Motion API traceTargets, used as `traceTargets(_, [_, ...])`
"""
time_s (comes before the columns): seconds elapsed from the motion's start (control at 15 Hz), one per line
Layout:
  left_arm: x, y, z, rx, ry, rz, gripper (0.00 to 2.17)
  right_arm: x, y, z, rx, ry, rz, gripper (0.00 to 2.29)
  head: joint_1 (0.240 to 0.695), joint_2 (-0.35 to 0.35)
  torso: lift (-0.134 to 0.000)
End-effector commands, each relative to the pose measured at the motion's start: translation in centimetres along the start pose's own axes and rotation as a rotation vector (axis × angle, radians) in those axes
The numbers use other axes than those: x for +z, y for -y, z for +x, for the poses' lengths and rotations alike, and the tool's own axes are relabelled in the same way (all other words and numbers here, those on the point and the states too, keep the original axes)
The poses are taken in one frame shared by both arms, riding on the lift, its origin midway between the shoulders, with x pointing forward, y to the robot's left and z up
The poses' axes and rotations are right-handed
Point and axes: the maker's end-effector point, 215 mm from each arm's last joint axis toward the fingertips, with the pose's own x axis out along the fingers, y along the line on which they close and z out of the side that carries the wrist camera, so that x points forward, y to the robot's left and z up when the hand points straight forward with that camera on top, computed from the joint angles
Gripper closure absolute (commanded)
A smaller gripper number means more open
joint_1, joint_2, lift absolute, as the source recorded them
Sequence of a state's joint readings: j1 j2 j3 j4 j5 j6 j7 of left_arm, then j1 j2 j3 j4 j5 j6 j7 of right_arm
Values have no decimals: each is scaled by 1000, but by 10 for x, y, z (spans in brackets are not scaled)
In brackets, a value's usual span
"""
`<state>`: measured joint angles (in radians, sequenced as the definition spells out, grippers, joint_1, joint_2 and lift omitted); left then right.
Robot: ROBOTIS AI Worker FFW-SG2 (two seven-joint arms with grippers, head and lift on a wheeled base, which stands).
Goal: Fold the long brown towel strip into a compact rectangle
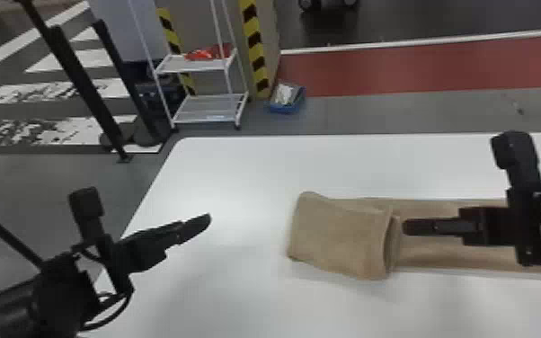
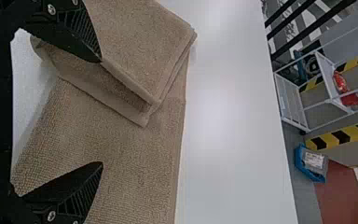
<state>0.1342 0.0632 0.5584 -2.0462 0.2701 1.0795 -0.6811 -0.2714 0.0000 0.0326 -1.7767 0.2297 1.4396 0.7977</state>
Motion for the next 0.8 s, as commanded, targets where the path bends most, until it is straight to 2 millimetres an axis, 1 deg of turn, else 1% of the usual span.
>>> traceTargets(0.0, [0, 0, 0, -1, -1, -1, 22, -4, -2, 8, 6, -24, 0, 117, 695, 244, -120])
traceTargets(0.27, [0, -2, 1, 1, 5, 2, 22, 0, -7, 12, 28, -17, -9, 154, 695, 256, -120])
traceTargets(0.47, [1, -1, 1, 0, 5, 3, 22, -2, -9, 18, 31, -31, -20, 259, 695, 262, -120])
traceTargets(0.53, [1, -1, 1, 0, 5, 3, 22, -1, -11, 20, 33, -32, -28, 259, 695, 263, -120])
traceTargets(0.73, [1, -1, 1, 0, 5, 3, 22, 6, -11, 22, 34, -24, -41, 289, 695, 267, -120])
